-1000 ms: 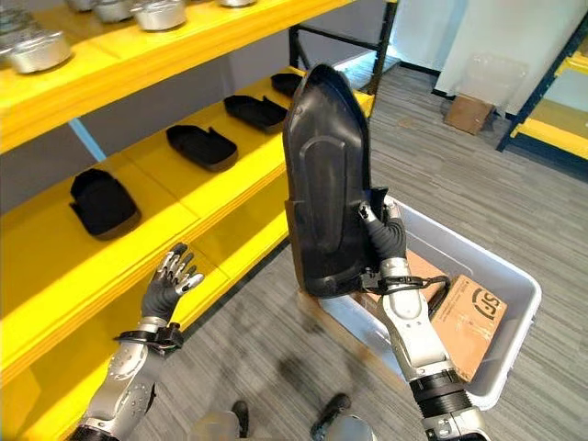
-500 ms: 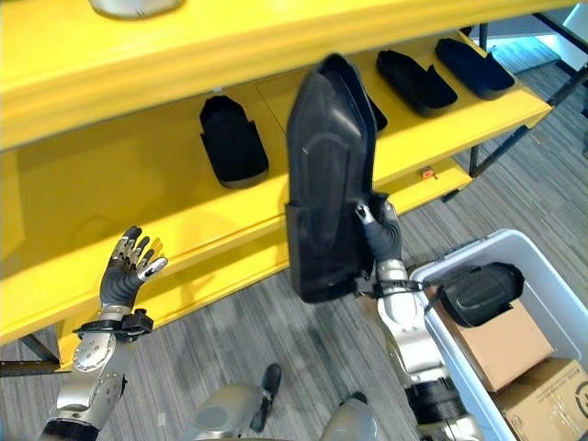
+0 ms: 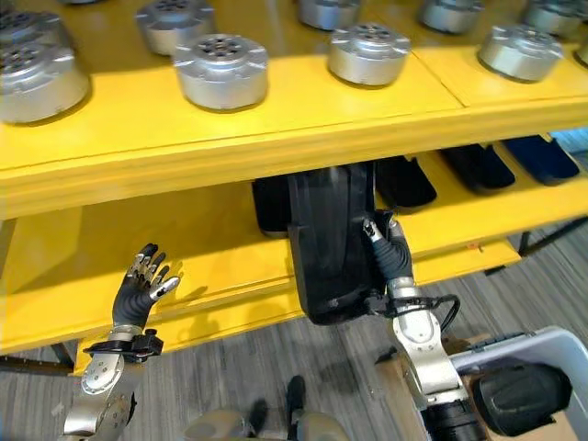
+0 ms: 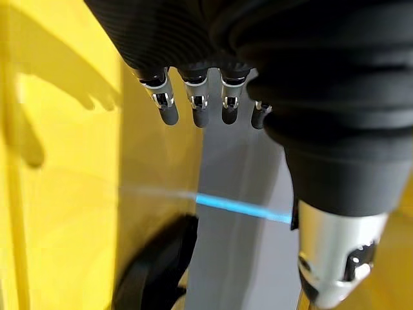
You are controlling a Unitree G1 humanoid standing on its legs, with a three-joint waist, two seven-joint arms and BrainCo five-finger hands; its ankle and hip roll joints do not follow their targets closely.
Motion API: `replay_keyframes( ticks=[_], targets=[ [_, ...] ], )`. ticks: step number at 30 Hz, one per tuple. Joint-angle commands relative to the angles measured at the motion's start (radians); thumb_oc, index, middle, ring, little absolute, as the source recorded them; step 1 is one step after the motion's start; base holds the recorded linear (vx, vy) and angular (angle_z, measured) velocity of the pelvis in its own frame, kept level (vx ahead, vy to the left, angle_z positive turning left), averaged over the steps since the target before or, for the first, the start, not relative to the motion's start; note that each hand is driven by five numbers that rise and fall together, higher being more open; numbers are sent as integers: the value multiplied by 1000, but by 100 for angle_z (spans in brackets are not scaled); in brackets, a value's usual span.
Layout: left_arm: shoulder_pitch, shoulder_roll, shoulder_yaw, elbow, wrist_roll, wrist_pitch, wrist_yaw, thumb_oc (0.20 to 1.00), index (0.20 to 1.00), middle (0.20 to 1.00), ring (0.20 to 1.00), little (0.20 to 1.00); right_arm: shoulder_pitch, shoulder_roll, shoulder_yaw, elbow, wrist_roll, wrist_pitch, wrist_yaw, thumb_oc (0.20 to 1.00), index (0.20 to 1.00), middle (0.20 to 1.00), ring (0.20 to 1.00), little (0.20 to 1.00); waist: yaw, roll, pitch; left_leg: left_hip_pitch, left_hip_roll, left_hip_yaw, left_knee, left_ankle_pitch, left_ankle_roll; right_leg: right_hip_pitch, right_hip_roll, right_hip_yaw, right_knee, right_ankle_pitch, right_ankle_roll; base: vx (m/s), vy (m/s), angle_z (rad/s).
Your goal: Move parts from the plastic box to the shelf.
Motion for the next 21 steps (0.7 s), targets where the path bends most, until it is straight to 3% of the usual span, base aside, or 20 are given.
replay_keyframes(
  ticks=[1, 3, 5, 6, 7, 8, 9, 10, 11, 12, 13, 14, 18, 21],
  targets=[
    [9, 44, 29, -63, -12, -44, -27, 1000, 1000, 1000, 1000, 1000, -54, -14, -28, -62, 31, -101, 9, 200, 200, 200, 200, 200, -5, -34, -68, -24, -59, 19, 35, -9, 17, -10, -11, -14, 65, -60, 115, 25, -44, 50],
    [-1, 36, 16, -58, -23, -42, -27, 1000, 1000, 1000, 1000, 1000, -57, -20, -40, -59, 33, -106, -4, 200, 200, 200, 200, 200, 1, -30, -49, -53, -75, 37, 102, -13, -4, 8, -25, -53, 65, -67, 109, -4, -48, 34],
    [-19, 42, 13, -56, -24, -39, -20, 1000, 1000, 1000, 1000, 1000, -64, -27, -51, -63, 29, -112, -22, 200, 200, 200, 200, 200, -15, -34, -31, -87, -22, 127, 140, -23, -16, 0, -49, -89, 91, -77, 110, -64, -2, 51],
    [-23, 43, 14, -55, -26, -39, -20, 1000, 1000, 1000, 1000, 1000, -71, -26, -47, -61, 28, -109, -26, 200, 200, 200, 200, 200, -18, -35, -26, -88, 8, 156, 142, -33, -16, -1, -56, -95, 100, -83, 110, -29, 11, 107],
    [-23, 43, 14, -55, -26, -39, -20, 1000, 1000, 1000, 1000, 1000, -72, -26, -46, -60, 28, -109, -26, 200, 200, 200, 200, 200, -15, -34, -24, -87, 10, 159, 145, -37, -17, -1, -54, -92, 103, -85, 110, -11, 16, 108],
    [-23, 45, 18, -57, -23, -40, -17, 1000, 1000, 1000, 1000, 1000, -74, -23, -40, -61, 25, -107, -26, 200, 200, 200, 200, 200, -15, -35, -22, -81, 46, 171, 141, -37, -20, -1, -61, -93, 115, -95, 108, -25, 39, 64],
    [-23, 43, 27, -58, -25, -41, -3, 1000, 1000, 1000, 1000, 1000, -76, -15, -35, -63, 26, -106, -31, 200, 200, 200, 200, 200, -19, -37, -23, -69, 133, 188, 104, 0, -29, -10, -77, -104, 145, -120, 106, -62, 126, 4],
    [-40, 46, 30, -63, -29, -40, 12, 1000, 1000, 1000, 1000, 1000, -85, -12, -28, -59, 20, -104, -45, 200, 200, 200, 200, 200, -28, -28, -23, -70, 247, 207, 43, 80, -45, -36, -105, -131, 187, -141, 109, -62, 154, -3],
    [-45, 47, 33, -64, -29, -40, 16, 1000, 1000, 1000, 1000, 1000, -88, -11, -26, -55, 22, -103, -48, 200, 200, 200, 200, 200, -34, -20, -24, -61, 285, 209, 1, 117, -56, -52, -112, -143, 215, -154, 110, -42, 119, 46],
    [-45, 47, 33, -64, -29, -40, 16, 1000, 1000, 1000, 1000, 1000, -88, -11, -26, -54, 22, -103, -48, 200, 200, 200, 200, 200, -35, -20, -24, -60, 285, 209, -1, 118, -56, -52, -112, -144, 216, -154, 110, -12, 197, 71],
    [-56, 50, 35, -60, -23, -39, 25, 1000, 1000, 1000, 1000, 1000, -83, -18, -31, -58, 15, -99, -59, 200, 200, 200, 200, 200, -48, 7, -25, -57, 376, 253, -78, 211, -88, -75, -133, -168, 264, -173, 121, 0, 234, 69],
    [-62, 48, 33, -52, -19, -36, 28, 1000, 1000, 1000, 1000, 1000, -76, -22, -36, -62, 10, -97, -64, 200, 200, 200, 200, 200, -55, 21, -25, -47, 405, 297, -122, 257, -111, -82, -143, -188, 286, -182, 126, 23, 314, 49],
    [-41, 51, 46, -58, -18, -34, 13, 1000, 1000, 1000, 1000, 1000, -51, -16, -47, -80, 2, -92, -51, 200, 200, 200, 200, 200, -42, 59, -37, 3, 394, 304, -170, 201, -130, -93, -167, -186, 319, -175, 154, 57, 215, 39],
    [-41, 68, 49, -58, -9, -28, 2, 1000, 1000, 1000, 1000, 1000, -16, 3, -63, -94, -5, -84, -46, 200, 200, 200, 200, 200, -37, 47, -20, -26, 345, 314, -75, 134, -121, -54, -228, -194, 292, -144, 182, 71, 279, 12]
  ],
)
